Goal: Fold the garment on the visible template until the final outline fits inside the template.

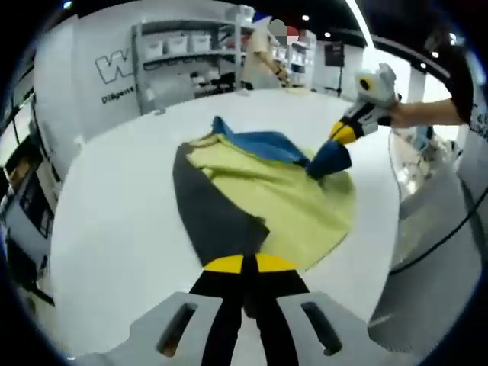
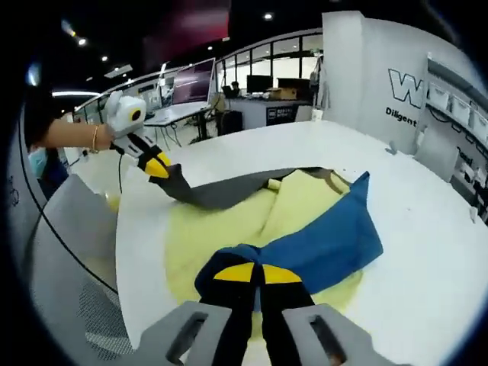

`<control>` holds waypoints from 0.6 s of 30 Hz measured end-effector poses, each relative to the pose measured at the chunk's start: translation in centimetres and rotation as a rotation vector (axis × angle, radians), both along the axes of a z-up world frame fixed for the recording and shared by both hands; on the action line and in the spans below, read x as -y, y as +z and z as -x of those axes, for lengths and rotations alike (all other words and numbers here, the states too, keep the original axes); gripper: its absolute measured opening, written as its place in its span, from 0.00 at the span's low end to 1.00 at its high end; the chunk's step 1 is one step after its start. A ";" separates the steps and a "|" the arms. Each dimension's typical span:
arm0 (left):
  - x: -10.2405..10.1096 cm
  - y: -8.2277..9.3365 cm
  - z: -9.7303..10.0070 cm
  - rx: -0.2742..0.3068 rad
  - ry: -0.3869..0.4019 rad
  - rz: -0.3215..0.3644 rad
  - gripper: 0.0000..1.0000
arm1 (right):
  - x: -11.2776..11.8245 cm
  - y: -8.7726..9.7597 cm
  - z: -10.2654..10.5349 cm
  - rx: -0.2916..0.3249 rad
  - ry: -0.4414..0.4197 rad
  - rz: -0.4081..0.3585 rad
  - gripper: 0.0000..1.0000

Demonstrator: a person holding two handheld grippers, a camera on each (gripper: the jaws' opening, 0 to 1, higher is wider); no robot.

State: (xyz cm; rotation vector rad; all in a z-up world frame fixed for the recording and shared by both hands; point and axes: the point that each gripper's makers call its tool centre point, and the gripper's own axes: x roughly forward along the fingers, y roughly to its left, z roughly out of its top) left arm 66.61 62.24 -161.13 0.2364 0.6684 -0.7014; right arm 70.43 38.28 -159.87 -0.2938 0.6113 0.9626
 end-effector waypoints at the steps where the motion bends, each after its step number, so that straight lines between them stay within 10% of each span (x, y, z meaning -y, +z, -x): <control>1: -0.2 0.5 -0.3 -0.001 0.023 0.013 0.00 | 0.4 0.5 -0.4 0.004 -0.012 -0.004 0.00; 7: -3.1 6.4 -3.9 0.073 0.137 0.078 0.00 | 6.2 5.4 -5.5 0.037 -0.223 -0.078 0.00; 18: -8.4 11.6 -9.0 0.151 0.266 0.107 0.00 | 13.5 9.0 -10.6 0.080 -0.363 -0.048 0.00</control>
